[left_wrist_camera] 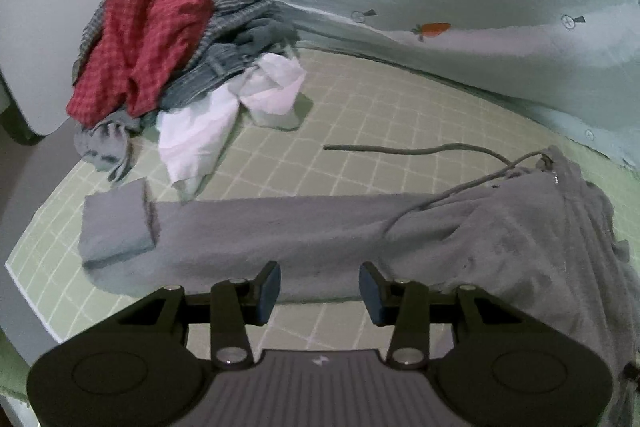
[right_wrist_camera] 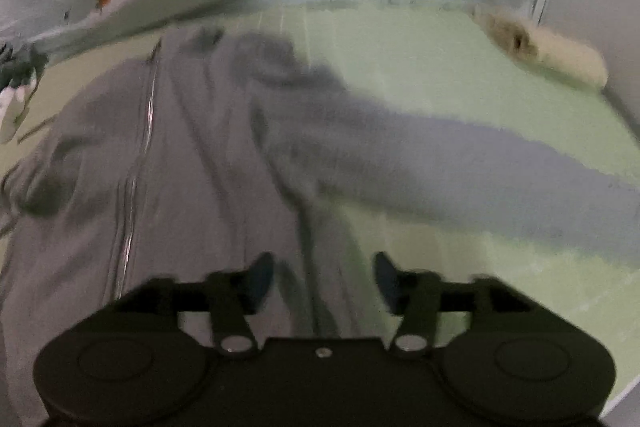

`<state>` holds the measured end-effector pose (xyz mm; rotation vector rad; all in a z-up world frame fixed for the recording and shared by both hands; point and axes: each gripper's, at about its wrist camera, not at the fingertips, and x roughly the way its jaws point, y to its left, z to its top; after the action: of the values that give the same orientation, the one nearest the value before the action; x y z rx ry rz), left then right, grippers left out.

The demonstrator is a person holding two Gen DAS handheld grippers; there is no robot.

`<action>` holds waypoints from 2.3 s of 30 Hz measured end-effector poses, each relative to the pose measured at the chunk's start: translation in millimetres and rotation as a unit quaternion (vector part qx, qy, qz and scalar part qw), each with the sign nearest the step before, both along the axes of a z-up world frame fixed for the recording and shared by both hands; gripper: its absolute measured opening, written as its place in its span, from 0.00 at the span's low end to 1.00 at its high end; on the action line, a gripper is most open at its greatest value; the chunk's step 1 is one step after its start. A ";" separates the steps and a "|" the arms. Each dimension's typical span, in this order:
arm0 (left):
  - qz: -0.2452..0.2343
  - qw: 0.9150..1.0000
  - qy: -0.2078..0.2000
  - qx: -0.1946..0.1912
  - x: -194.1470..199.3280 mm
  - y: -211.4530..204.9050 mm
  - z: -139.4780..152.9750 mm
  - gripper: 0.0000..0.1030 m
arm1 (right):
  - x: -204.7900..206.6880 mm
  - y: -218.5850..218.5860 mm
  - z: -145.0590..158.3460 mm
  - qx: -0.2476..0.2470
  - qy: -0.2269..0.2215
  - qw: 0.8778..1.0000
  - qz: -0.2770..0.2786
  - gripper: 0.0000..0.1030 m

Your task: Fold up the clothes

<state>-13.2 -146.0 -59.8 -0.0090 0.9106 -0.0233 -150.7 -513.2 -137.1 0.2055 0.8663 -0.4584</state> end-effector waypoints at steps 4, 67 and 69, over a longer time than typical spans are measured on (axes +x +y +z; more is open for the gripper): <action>-0.012 1.000 0.003 0.007 23.8 -18.4 -2.5 0.49 | 45.5 -9.8 17.6 -0.029 -0.054 0.998 0.025 0.98; -0.201 0.978 0.020 -0.043 96.4 -182.6 4.0 0.83 | 151.6 -28.5 8.4 0.083 -0.029 0.990 0.114 0.52; -0.216 0.975 0.018 -0.040 99.4 -197.2 2.1 0.83 | 151.3 -23.4 -1.4 0.083 -0.006 0.989 0.122 0.37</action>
<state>86.2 -343.1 -57.7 0.1143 0.9333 -0.4660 0.5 -536.6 -138.5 0.2518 0.9048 -0.1550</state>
